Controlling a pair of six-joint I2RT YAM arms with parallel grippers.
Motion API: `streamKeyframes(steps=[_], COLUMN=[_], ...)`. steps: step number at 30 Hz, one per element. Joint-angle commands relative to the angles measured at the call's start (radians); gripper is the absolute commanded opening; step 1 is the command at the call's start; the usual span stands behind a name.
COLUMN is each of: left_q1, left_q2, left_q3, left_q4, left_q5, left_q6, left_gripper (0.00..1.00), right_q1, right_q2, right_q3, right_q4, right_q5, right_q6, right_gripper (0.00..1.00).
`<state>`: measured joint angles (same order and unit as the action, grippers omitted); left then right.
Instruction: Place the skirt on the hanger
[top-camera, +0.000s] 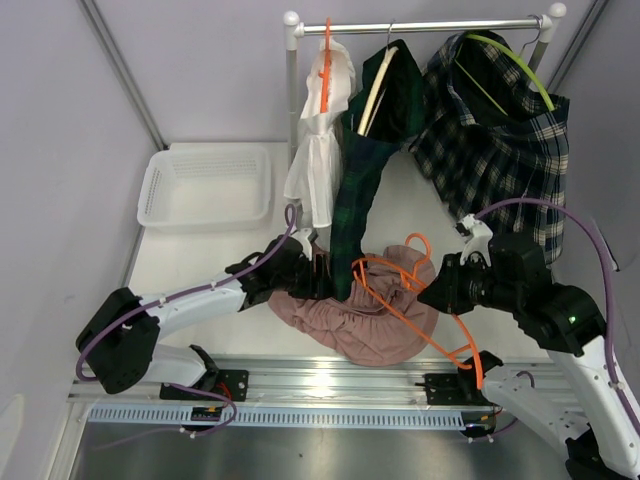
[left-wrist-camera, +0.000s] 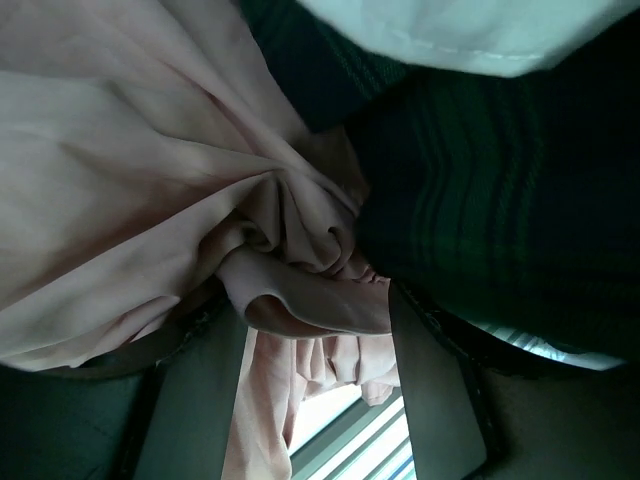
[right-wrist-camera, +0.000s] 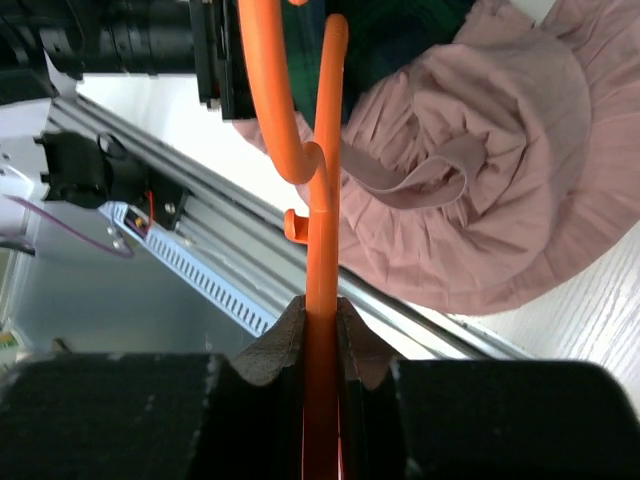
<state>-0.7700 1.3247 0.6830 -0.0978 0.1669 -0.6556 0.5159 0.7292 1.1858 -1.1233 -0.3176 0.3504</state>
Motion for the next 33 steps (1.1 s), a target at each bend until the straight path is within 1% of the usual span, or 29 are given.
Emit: streamKeyframes(steps=[1,4,6,10,16,22,26,29,33], left_q1=[0.008,0.008,0.008,0.008,0.009,0.014,0.038,0.063,0.084], left_q2=[-0.005,-0.001,0.002,0.002,0.001,-0.019,-0.041,-0.045,-0.041], left_q3=[0.043,0.05,0.05,0.05,0.058,0.039,0.021,0.023,0.038], left_q4=[0.024,0.021,0.02,0.02,0.017,0.009,0.009,0.006,0.003], left_q5=[-0.023,-0.024,-0.024,-0.027,-0.035,-0.044,-0.043,-0.027,-0.014], left_q6=[-0.012,-0.01,-0.01,-0.01,-0.015,-0.015,-0.009,0.002,0.01], left_gripper=[0.63,0.63,0.63,0.63,0.64,0.64,0.65,0.66,0.66], right_q1=[0.067,0.082,0.082,0.084,0.088,0.101,0.133,0.168,0.214], right_q2=[-0.014,-0.054,-0.05,-0.056,-0.06,-0.047,-0.033,-0.022,-0.002], right_q3=[0.011,0.041,0.06,0.028,0.02,-0.024,-0.058,-0.078,-0.084], right_q4=[-0.013,0.016,0.008,0.061,0.062,0.053,0.043,0.053,0.046], right_q5=[0.08,0.02,-0.026,-0.138,-0.186,-0.158,-0.075,-0.051,0.043], right_q6=[0.041,0.035,0.025,0.028,0.016,0.001,-0.004,0.004,0.012], right_gripper=[0.0,0.0,0.0,0.0,0.0,0.0,0.0,0.0,0.0])
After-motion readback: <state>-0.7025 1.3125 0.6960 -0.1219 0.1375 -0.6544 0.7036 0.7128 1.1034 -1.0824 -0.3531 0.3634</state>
